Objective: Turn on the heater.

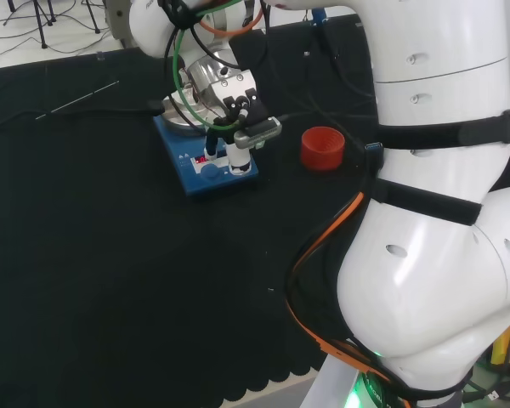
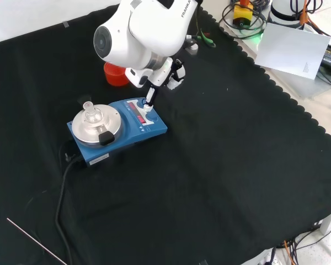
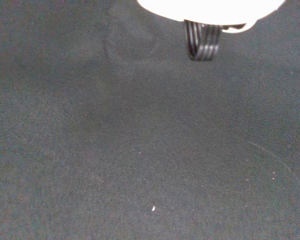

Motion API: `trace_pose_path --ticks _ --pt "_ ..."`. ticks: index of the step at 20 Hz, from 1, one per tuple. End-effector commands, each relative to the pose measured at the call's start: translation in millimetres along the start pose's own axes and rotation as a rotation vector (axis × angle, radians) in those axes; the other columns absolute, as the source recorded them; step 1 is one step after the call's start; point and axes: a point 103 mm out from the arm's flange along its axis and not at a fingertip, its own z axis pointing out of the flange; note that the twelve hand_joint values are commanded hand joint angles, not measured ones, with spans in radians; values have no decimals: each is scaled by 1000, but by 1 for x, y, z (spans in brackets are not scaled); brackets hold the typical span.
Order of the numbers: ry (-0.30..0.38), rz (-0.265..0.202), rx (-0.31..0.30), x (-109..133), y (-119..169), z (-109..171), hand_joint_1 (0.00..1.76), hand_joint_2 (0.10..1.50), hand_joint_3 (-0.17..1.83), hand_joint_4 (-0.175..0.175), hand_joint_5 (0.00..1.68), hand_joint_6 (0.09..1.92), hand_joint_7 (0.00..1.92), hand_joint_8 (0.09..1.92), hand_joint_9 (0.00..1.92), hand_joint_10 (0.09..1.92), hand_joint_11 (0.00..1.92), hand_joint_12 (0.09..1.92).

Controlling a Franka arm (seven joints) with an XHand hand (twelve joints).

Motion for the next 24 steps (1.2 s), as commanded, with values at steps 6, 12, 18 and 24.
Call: trace_pose_path --ticks 6,12,18,24 --pt "2 -7 16 -9 2 3 1482 609 1154 -10 222 87 1777 1920 1909 1695 1792 1508" --pt "2 -10 18 -9 2 4 1482 608 1156 -9 223 87 1777 1920 1909 1694 1791 1508" --pt "2 -15 20 -9 2 5 1482 607 1159 -9 225 87 1776 1920 1909 1694 1790 1508" --pt "2 -19 20 -8 2 6 1482 606 1160 -9 227 87 1775 1920 1908 1693 1788 1508"
